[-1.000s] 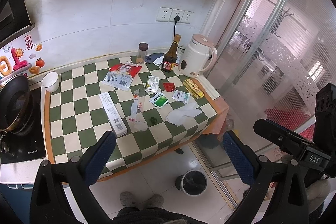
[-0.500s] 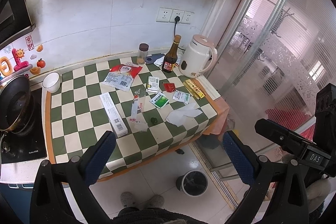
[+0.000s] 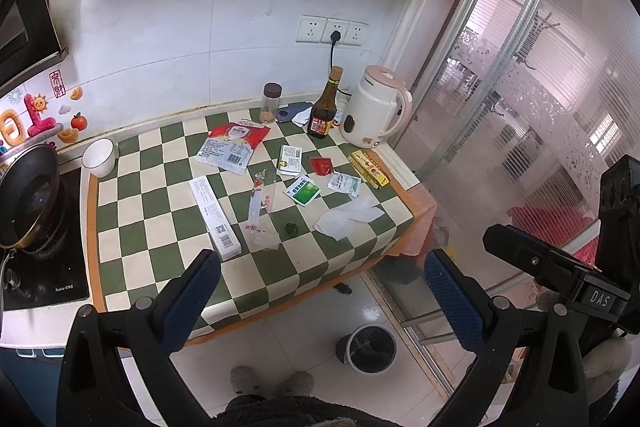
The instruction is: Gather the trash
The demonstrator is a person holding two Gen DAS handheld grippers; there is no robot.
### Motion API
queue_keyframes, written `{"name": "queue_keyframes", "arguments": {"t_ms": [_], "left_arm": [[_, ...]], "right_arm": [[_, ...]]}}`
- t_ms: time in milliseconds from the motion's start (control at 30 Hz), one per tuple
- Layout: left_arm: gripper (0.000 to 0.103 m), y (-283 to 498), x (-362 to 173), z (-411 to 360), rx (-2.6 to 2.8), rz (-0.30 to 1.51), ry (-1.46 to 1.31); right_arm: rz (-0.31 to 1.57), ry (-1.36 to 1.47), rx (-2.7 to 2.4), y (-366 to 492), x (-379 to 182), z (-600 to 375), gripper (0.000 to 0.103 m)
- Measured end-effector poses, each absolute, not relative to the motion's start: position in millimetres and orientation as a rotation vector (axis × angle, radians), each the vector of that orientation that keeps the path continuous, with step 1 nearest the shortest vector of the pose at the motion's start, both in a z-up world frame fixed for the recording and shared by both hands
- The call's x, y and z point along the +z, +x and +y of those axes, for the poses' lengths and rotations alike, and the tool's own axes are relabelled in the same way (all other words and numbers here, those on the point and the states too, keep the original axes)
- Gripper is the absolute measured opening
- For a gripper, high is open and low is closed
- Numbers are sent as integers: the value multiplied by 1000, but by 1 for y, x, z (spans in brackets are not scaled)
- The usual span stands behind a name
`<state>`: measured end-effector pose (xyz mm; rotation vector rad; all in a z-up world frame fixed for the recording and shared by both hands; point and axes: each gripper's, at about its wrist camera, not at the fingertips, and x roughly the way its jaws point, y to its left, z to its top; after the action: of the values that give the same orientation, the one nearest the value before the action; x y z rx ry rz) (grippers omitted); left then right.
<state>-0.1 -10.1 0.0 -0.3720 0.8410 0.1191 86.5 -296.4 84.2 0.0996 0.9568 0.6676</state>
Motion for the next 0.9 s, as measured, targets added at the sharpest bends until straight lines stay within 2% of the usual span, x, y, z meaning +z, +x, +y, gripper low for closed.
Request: {"name": "queue_keyframes", "arguments": {"t_ms": [200, 400, 600, 900], "left_arm": [[103, 13, -6, -14, 315, 854, -251], [103, 45, -50, 16, 577, 910, -148], [103, 85, -131, 70, 693, 1116, -194], [103, 154, -275, 146, 636, 1395, -559]], "right_arm": [[949, 101, 622, 89, 82, -296, 103], [962, 61, 515, 115, 47, -281, 103], [1038, 71, 385, 181, -29, -278, 103], [1207, 113, 228, 283, -146, -275, 103]]}}
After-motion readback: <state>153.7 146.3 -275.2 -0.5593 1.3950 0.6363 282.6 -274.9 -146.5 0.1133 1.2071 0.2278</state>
